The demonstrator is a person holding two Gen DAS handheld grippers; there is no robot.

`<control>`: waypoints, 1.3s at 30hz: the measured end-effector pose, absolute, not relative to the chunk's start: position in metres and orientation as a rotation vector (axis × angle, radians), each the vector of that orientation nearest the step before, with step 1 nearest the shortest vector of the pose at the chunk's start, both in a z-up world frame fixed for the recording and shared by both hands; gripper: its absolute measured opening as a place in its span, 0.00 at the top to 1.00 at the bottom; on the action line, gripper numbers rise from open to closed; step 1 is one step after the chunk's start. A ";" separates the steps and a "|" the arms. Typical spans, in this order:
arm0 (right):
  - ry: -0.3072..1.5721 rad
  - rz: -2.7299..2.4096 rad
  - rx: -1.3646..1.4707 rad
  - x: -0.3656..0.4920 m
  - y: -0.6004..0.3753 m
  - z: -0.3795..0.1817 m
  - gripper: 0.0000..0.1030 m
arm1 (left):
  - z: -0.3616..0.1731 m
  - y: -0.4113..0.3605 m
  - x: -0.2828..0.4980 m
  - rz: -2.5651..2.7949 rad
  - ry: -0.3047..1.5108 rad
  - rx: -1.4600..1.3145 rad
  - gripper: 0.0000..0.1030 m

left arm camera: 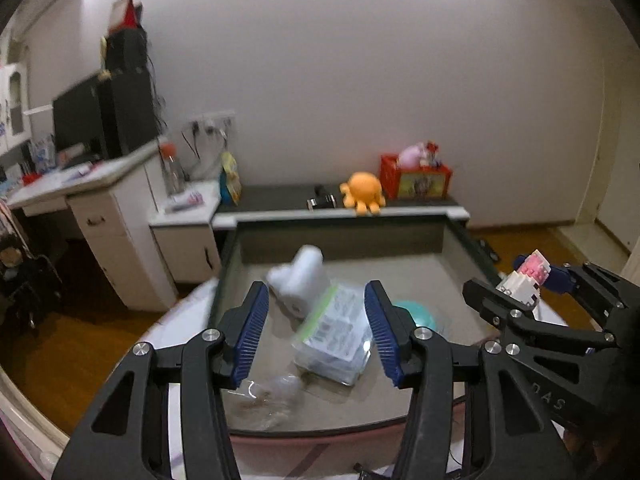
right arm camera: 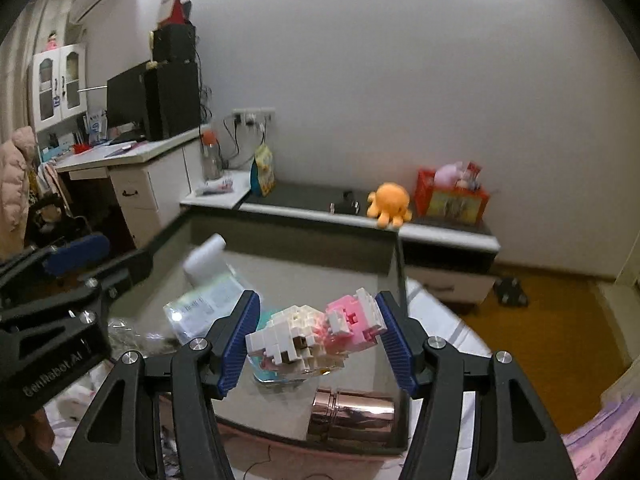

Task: Organize rigid objects
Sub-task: 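Open both tools to drop the items into the pink box, then withdraw both tools back over the bed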

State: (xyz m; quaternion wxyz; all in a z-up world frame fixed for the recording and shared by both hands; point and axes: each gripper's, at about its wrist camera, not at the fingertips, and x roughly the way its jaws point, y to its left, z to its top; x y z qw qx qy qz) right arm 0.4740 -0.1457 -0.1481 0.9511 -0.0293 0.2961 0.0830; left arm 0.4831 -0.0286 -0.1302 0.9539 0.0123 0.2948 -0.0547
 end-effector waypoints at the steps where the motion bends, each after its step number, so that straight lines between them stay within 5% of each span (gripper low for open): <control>1: 0.622 0.163 -0.064 0.479 -0.149 -0.154 0.41 | -0.136 -0.030 0.485 -0.110 0.618 0.030 0.51; 6: 0.703 0.186 -0.012 0.495 -0.161 -0.181 0.41 | -0.155 -0.031 0.491 -0.119 0.658 0.027 0.48; 11: 0.703 0.205 0.024 0.496 -0.167 -0.179 0.38 | -0.148 -0.021 0.484 -0.108 0.649 -0.007 0.12; 13: 0.675 0.191 0.009 0.489 -0.168 -0.170 0.19 | -0.138 -0.018 0.472 -0.098 0.604 0.005 0.06; 15: 0.637 0.191 0.009 0.479 -0.168 -0.158 0.19 | -0.127 -0.013 0.457 -0.088 0.570 0.008 0.00; 21: 0.535 0.197 0.000 0.426 -0.165 -0.113 0.17 | -0.089 0.004 0.399 -0.087 0.471 -0.008 0.00; 25: 0.459 0.218 -0.012 0.370 -0.160 -0.089 0.00 | -0.068 0.012 0.349 -0.094 0.394 -0.019 0.00; 39: 0.308 0.206 -0.001 0.216 -0.158 -0.070 0.00 | -0.046 0.008 0.197 -0.048 0.216 0.040 0.00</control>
